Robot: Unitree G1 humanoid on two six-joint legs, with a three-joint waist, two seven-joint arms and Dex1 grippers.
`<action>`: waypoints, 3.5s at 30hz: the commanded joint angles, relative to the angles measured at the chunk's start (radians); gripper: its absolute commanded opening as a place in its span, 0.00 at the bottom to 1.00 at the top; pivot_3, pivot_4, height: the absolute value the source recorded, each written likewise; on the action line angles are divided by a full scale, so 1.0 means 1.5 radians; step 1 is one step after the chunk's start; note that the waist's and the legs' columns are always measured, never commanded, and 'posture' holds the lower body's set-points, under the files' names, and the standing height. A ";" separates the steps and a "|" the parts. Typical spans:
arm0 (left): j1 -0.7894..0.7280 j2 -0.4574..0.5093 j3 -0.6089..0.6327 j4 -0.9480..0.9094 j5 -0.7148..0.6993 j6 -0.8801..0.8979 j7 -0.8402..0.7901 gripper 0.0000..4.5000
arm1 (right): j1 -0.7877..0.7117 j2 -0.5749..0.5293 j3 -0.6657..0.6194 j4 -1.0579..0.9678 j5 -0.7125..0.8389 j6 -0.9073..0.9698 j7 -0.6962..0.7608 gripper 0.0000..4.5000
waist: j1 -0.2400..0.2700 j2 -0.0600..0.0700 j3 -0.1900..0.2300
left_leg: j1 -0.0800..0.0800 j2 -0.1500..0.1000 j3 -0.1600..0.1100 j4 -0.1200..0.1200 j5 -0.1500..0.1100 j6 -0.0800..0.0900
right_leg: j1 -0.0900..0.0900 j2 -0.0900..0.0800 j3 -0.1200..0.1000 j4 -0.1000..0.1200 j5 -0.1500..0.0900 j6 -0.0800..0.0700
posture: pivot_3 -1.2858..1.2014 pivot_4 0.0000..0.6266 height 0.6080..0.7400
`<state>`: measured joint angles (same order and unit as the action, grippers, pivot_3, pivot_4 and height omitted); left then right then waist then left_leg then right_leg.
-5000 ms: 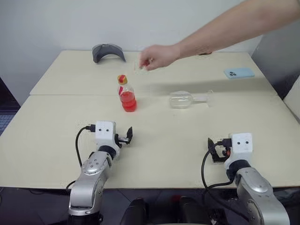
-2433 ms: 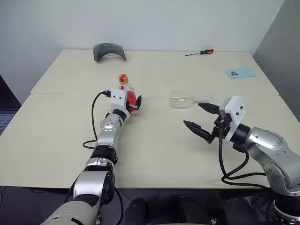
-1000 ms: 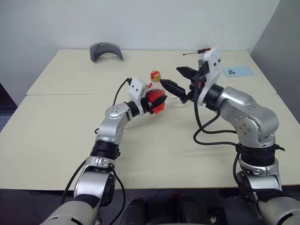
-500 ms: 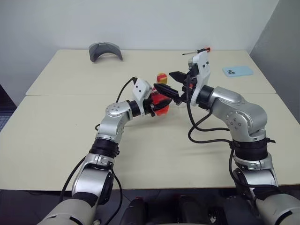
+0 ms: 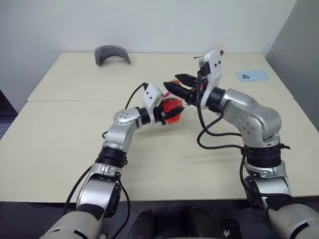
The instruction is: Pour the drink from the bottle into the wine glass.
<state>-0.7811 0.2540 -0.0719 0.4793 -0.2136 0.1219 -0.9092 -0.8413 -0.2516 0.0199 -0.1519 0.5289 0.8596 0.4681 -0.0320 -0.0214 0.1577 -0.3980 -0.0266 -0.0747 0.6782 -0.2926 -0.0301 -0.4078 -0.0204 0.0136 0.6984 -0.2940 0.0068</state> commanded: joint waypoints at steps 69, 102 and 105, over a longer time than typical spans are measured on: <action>0.031 0.055 0.005 -0.171 -0.075 0.075 0.024 0.34 | -0.070 -0.030 -0.005 -0.045 0.012 0.007 0.052 0.94 | 0.000 0.003 0.002 | 0.000 0.000 0.000 0.000 0.000 0.000 | 0.000 0.000 0.000 0.000 0.000 0.000 | 0.52 0.24 1.00; 0.042 0.054 0.015 -0.202 -0.087 0.111 0.044 0.32 | -0.077 0.007 0.009 0.019 0.000 -0.035 0.074 0.00 | 0.000 0.003 0.002 | 0.000 0.000 0.000 0.000 0.000 0.000 | -0.001 0.000 0.000 0.000 0.000 0.000 | 0.52 0.24 1.00; 0.043 0.056 0.017 -0.209 -0.089 0.115 0.045 0.32 | -0.077 0.006 0.014 0.020 -0.003 -0.040 0.079 0.00 | 0.000 0.003 0.002 | -0.001 0.000 0.000 0.000 0.000 0.000 | -0.001 0.000 0.000 0.000 0.000 0.000 | 0.52 0.24 1.00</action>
<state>-0.6999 0.3392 -0.0715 0.2324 -0.3294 0.3015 -0.8407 -0.9325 -0.2399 0.0377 -0.0972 0.5211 0.8166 0.5705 -0.0326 -0.0169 0.1614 -0.3987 -0.0265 -0.0745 0.6781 -0.2925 -0.0303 -0.4089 -0.0208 0.0137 0.6983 -0.2939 0.0066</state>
